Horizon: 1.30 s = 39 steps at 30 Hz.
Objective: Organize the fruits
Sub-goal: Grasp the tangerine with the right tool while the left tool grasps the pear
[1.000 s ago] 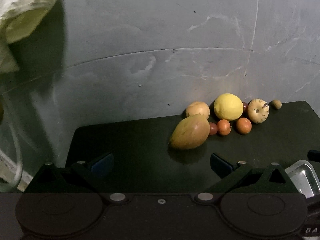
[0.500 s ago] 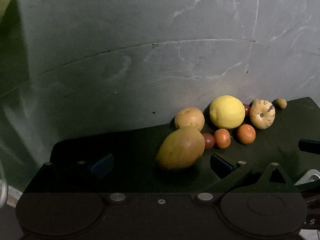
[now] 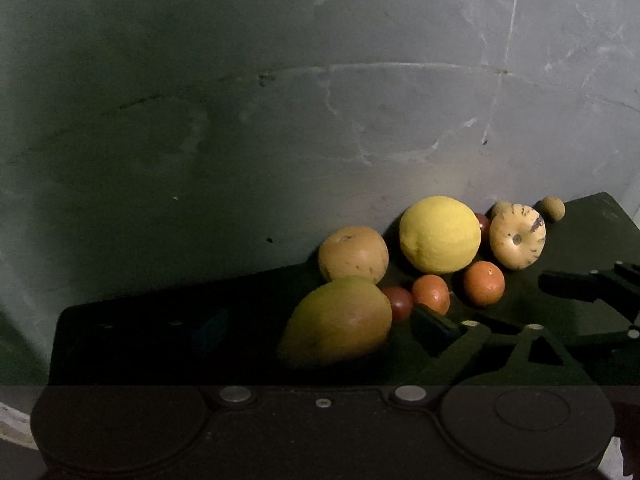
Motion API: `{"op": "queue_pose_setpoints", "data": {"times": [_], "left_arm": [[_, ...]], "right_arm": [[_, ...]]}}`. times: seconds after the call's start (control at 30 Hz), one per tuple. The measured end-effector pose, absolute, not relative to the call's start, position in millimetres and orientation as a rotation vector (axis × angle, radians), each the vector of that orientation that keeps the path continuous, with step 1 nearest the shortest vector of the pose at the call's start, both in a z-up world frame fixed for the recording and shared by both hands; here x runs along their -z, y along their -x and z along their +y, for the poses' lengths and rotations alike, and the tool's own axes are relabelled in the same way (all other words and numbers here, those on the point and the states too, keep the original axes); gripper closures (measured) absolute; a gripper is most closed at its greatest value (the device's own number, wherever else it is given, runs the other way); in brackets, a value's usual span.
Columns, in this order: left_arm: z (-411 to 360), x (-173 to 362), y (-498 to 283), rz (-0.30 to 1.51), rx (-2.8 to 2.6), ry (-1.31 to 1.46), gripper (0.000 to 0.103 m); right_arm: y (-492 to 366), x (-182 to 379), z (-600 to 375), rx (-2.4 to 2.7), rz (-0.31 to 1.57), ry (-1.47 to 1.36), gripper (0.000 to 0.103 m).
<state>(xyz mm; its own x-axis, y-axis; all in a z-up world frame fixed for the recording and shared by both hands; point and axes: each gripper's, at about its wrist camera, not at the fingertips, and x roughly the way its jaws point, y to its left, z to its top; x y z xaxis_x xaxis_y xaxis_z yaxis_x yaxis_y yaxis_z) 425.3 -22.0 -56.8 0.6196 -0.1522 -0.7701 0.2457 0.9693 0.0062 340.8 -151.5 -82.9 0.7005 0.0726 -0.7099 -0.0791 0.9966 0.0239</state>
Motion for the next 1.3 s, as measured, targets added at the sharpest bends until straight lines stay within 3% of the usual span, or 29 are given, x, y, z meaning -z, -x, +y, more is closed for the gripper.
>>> {"op": "queue_pose_setpoints", "data": {"times": [0.13,0.43,0.53,1.3], "left_arm": [[-20,58,-429,0.885,0.252,-0.098,0.022],[-23,59,-434,0.911,0.274,-0.066,0.035],[-21,59,-436,0.913,0.268,-0.057,0.04],[-18,30,-373,0.915,0.239,0.034,0.042]], "right_arm": [[-346,85,-150,-0.088,0.793,0.014,0.04],[-358,92,-145,-0.089,0.799,0.03,0.054],[-361,91,-147,-0.094,0.788,0.021,0.068],[-294,62,-146,-0.121,0.701,0.034,0.069]]}}
